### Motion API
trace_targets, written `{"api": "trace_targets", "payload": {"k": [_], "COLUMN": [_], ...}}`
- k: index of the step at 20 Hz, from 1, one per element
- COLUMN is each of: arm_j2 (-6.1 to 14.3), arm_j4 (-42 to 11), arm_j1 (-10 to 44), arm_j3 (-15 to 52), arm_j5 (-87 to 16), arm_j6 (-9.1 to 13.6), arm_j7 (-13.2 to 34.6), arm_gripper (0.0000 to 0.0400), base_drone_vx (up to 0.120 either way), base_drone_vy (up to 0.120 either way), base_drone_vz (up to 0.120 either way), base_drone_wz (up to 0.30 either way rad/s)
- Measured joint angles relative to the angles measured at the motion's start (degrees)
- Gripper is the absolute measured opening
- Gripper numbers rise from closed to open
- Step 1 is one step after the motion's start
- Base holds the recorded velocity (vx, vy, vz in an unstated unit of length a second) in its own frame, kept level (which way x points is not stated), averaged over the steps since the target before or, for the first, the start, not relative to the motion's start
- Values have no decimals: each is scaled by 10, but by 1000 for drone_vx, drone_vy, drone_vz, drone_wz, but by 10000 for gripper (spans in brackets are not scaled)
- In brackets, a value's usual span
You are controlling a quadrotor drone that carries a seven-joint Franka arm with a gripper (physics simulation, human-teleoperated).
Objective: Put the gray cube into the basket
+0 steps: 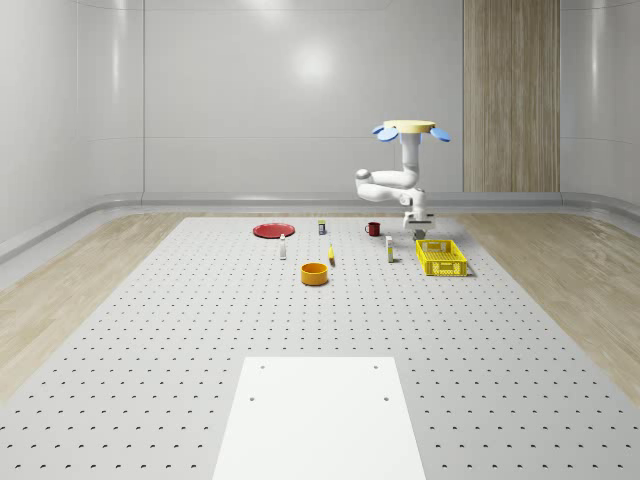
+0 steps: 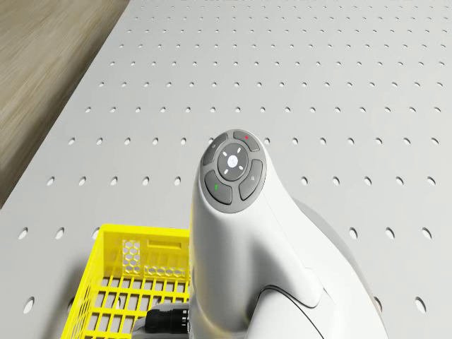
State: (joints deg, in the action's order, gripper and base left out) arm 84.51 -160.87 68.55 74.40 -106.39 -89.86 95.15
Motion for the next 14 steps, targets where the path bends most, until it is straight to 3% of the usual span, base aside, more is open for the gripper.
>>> {"api": "trace_targets", "payload": {"k": [1, 9, 14], "arm_j2": [1, 7, 10], "arm_j4": [0, 0, 1], "arm_j1": [0, 2, 3], "arm_j3": [0, 1, 1], "arm_j5": [0, 3, 4], "arm_j6": [-1, -6, -9], "arm_j7": [0, 2, 2], "arm_gripper": [250, 250, 250], "base_drone_vx": [120, 0, 0], "base_drone_vy": [120, 120, 120], "base_drone_vz": [0, 0, -120], "base_drone_wz": [0, 0, 0]}}
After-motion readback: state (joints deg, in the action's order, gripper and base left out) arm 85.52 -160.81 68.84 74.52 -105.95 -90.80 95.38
